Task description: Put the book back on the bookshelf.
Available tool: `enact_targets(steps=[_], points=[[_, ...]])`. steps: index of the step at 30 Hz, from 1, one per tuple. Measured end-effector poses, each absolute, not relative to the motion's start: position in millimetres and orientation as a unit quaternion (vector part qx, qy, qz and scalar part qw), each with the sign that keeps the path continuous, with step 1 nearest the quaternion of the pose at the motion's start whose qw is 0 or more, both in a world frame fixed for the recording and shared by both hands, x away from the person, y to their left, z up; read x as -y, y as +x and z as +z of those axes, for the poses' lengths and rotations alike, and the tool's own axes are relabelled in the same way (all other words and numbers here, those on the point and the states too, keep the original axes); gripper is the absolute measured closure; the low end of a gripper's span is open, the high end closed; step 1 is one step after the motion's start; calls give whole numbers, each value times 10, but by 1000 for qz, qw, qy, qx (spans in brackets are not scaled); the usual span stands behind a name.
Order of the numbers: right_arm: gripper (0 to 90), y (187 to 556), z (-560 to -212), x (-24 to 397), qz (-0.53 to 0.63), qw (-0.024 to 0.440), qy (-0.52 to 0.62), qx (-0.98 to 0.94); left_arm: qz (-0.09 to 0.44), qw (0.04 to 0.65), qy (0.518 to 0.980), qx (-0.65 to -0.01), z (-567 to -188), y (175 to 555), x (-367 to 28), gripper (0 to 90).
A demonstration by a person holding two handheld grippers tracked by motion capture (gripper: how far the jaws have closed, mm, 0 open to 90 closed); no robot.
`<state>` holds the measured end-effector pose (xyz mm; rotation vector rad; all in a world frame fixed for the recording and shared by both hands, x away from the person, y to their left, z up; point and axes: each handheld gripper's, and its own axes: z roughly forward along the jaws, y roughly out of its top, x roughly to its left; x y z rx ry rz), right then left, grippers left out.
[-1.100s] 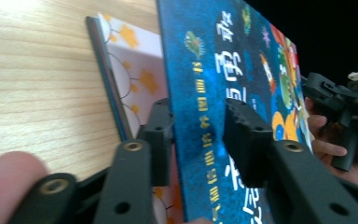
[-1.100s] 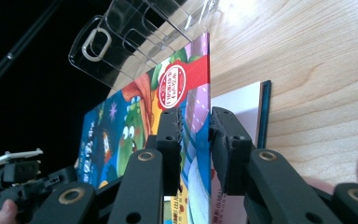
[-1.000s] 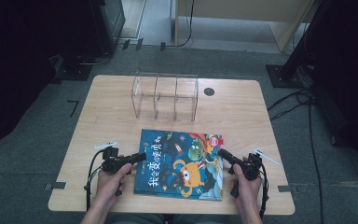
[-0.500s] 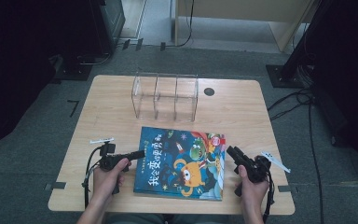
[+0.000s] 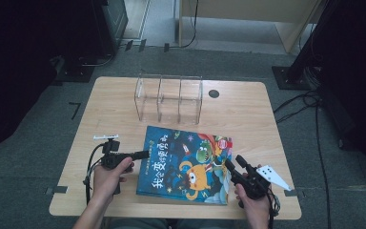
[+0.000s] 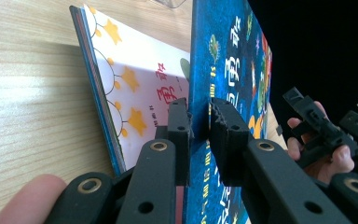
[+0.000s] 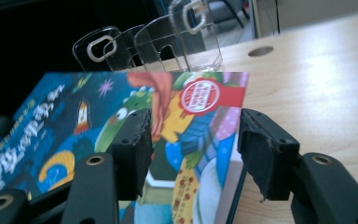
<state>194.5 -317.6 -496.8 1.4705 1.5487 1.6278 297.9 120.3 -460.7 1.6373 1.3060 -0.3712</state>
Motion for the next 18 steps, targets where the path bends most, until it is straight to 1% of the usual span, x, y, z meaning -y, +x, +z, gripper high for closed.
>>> enact_targets(steps=[2, 4, 5, 7, 11, 13, 16, 18], points=[[386, 1915, -4965, 3102, 587, 234, 520, -575, -151, 484, 676, -535, -4570, 2982, -1191, 797], [352, 1893, -4942, 3009, 573, 239, 511, -594, -152, 482, 677, -534, -4531, 2988, -1178, 800], [309, 1879, -4932, 2963, 564, 241, 509, -604, -151, 482, 678, -533, -4518, 2992, -1174, 801], [262, 1862, -4925, 2873, 548, 251, 504, -618, -151, 482, 679, -533, -4477, 3000, -1158, 803], [174, 1840, -4910, 2722, 531, 245, 492, -645, -155, 481, 683, -527, -4408, 3018, -1140, 810], [163, 1839, -4916, 2660, 518, 245, 487, -659, -156, 482, 683, -526, -4380, 3020, -1131, 812], [110, 1847, -4928, 2607, 510, 238, 485, -669, -158, 484, 683, -525, -4348, 3022, -1121, 816], [42, 1851, -4927, 2571, 508, 227, 485, -674, -163, 484, 682, -523, -4329, 3030, -1119, 822]])
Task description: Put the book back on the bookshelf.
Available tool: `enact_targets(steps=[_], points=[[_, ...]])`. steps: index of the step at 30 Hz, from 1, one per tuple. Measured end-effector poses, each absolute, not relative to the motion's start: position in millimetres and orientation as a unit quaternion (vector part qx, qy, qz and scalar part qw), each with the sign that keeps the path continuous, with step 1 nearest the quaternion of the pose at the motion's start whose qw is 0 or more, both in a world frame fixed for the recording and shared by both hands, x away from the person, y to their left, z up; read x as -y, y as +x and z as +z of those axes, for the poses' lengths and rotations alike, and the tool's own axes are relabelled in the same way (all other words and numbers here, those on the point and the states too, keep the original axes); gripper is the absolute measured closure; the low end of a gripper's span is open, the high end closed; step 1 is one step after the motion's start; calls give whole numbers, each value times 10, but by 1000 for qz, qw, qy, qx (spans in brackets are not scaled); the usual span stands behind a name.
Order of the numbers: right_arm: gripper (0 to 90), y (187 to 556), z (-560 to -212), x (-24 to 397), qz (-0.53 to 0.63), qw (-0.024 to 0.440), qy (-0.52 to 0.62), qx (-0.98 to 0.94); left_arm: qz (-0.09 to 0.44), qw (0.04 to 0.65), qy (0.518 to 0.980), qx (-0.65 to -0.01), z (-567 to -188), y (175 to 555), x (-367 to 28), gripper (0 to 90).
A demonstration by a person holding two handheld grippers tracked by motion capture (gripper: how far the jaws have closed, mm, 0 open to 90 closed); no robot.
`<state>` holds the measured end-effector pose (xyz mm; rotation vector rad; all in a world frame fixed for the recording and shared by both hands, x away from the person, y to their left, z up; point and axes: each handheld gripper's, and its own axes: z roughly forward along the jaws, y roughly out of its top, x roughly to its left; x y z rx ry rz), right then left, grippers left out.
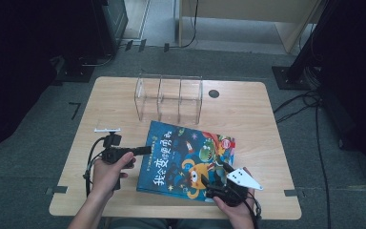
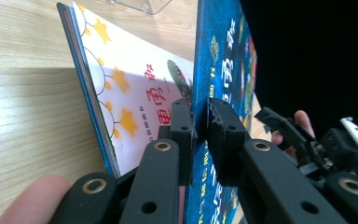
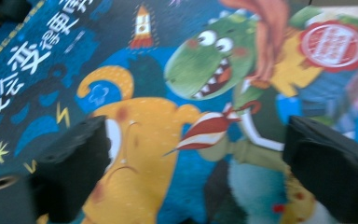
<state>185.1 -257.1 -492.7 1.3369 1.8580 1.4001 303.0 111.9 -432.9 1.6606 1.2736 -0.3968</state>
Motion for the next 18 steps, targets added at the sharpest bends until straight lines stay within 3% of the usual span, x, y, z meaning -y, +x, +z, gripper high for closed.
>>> enact_targets(steps=[5, 18], points=[[0, 1839, -4919, 2422, 506, 204, 469, -694, -166, 485, 682, -521, -4272, 3042, -1093, 830], [0, 1719, -4887, 1924, 487, 236, 397, -741, -168, 481, 686, -519, -4133, 3052, -1028, 841]])
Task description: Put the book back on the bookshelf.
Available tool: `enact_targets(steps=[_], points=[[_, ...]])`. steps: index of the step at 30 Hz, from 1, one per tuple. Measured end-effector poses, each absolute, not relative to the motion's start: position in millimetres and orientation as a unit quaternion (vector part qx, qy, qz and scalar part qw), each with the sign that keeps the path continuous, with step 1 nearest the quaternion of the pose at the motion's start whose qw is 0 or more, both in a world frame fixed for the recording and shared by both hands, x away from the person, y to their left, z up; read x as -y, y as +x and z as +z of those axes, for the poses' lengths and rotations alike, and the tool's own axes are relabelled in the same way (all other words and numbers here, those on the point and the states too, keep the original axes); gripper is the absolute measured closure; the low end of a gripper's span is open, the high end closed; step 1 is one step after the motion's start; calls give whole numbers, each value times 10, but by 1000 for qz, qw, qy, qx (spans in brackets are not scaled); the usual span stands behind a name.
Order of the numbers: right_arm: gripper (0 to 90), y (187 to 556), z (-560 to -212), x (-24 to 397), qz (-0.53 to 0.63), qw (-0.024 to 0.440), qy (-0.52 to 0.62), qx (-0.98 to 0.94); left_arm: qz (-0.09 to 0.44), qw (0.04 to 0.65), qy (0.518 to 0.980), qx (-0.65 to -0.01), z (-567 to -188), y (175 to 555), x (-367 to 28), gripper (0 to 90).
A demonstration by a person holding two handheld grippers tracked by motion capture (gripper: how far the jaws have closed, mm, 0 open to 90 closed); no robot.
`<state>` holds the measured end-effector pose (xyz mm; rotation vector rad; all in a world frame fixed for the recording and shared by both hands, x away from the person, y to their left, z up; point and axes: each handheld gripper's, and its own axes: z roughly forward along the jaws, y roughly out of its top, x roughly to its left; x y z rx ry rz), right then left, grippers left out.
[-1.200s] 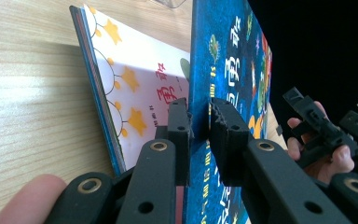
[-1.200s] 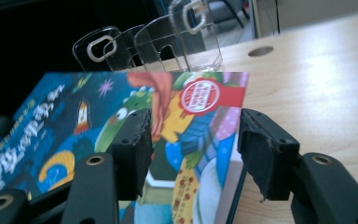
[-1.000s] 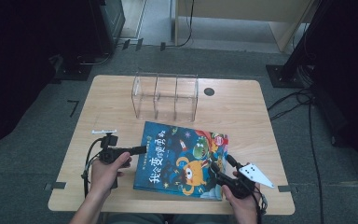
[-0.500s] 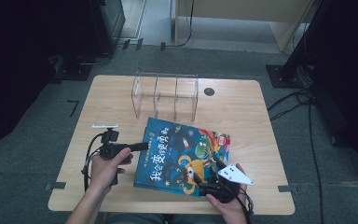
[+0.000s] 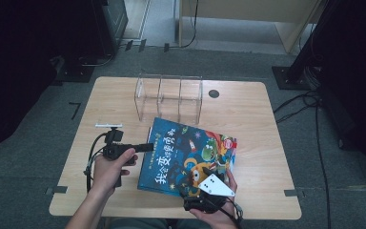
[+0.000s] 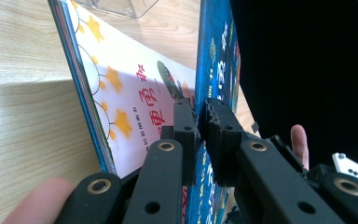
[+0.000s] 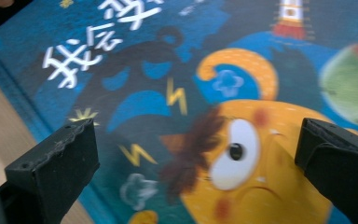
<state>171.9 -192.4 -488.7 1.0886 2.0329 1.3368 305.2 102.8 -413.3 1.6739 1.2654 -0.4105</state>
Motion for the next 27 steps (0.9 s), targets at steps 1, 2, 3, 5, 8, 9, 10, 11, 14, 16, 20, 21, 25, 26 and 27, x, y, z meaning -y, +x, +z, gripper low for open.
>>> enact_targets(steps=[1, 2, 3, 5, 8, 9, 10, 11, 14, 16, 20, 21, 25, 26, 27], points=[[0, 1710, -4888, 1903, 486, 237, 395, -743, -168, 481, 686, -519, -4133, 3052, -1028, 843], [0, 1703, -4889, 1887, 486, 240, 392, -744, -172, 481, 685, -520, -4120, 3059, -1022, 844], [0, 1693, -4888, 1874, 486, 240, 390, -744, -174, 481, 685, -519, -4113, 3062, -1019, 846], [0, 1675, -4889, 1851, 482, 251, 389, -744, -176, 481, 685, -518, -4101, 3065, -1014, 848], [0, 1649, -4896, 1822, 479, 251, 386, -747, -177, 482, 683, -519, -4100, 3070, -1012, 851], [0, 1643, -4900, 1818, 479, 250, 383, -749, -177, 482, 683, -519, -4100, 3070, -1012, 851], [0, 1635, -4904, 1815, 480, 248, 382, -750, -181, 484, 680, -520, -4109, 3082, -1013, 853], [0, 1631, -4907, 1815, 483, 246, 380, -750, -185, 487, 678, -518, -4113, 3092, -1019, 854], [0, 1606, -4915, 1796, 481, 246, 372, -755, -190, 486, 675, -521, -4122, 3114, -1027, 857], [0, 1579, -4935, 1762, 477, 251, 363, -760, -191, 485, 674, -523, -4125, 3122, -1025, 858], [0, 1546, -4962, 1712, 468, 268, 355, -764, -191, 484, 675, -524, -4127, 3129, -1030, 858], [0, 1546, -4965, 1711, 470, 267, 356, -762, -191, 483, 674, -524, -4129, 3131, -1032, 857], [0, 1529, -4993, 1677, 462, 284, 350, -764, -191, 482, 673, -527, -4117, 3139, -1036, 858], [0, 1518, -5004, 1662, 457, 291, 348, -766, -190, 482, 674, -527, -4110, 3140, -1036, 858], [0, 1507, -5015, 1649, 451, 299, 345, -767, -190, 482, 674, -527, -4110, 3140, -1036, 859]])
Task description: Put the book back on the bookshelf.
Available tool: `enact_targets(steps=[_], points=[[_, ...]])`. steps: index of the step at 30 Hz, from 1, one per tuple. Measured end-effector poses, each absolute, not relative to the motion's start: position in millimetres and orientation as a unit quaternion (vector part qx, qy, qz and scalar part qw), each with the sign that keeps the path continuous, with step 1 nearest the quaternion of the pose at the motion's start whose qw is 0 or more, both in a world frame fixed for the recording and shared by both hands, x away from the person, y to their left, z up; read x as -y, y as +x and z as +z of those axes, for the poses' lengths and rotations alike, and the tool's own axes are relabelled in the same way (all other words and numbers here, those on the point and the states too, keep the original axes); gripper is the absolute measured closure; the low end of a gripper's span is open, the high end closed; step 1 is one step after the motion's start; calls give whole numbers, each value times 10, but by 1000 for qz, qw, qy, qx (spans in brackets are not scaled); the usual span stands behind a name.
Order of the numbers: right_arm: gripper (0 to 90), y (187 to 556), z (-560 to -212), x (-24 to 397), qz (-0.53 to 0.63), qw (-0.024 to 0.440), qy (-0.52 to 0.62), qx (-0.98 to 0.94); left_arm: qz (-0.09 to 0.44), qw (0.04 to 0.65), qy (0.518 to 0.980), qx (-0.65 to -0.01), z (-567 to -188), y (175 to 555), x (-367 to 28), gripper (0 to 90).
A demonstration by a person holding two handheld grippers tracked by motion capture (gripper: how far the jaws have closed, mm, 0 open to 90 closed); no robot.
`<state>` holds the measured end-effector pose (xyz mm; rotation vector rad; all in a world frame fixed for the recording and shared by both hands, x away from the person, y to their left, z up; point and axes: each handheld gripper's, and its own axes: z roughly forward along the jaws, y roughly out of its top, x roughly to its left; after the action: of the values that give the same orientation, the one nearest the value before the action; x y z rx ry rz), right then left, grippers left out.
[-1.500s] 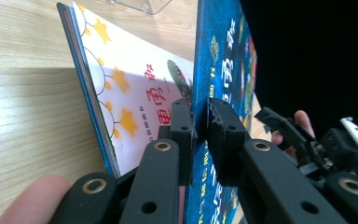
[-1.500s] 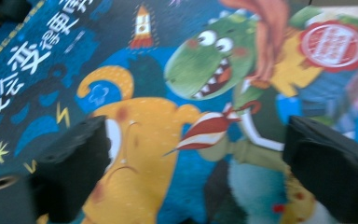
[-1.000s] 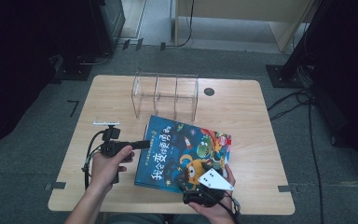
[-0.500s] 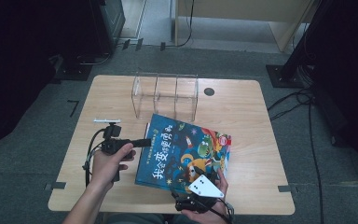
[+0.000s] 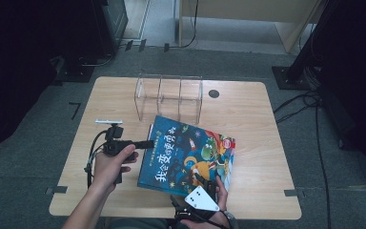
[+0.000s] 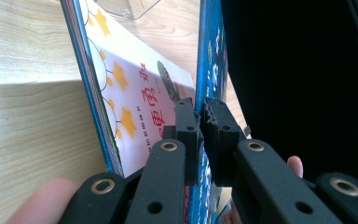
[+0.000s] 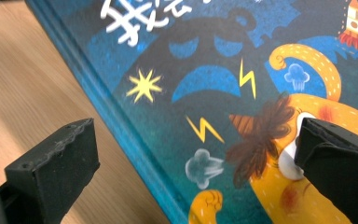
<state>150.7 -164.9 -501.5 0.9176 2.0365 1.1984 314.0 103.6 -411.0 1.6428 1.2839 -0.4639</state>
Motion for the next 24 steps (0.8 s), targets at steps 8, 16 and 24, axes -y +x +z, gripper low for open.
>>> enact_targets(steps=[8, 16, 24], points=[[0, 1518, -5061, 1663, 434, 333, 347, -762, -187, 479, 677, -527, -4053, 3140, -1025, 861], [0, 1530, -5107, 1666, 413, 359, 347, -761, -183, 474, 680, -529, -4001, 3154, -1007, 862], [58, 1538, -5166, 1629, 388, 403, 350, -752, -171, 471, 682, -533, -4013, 3160, -1006, 854]])
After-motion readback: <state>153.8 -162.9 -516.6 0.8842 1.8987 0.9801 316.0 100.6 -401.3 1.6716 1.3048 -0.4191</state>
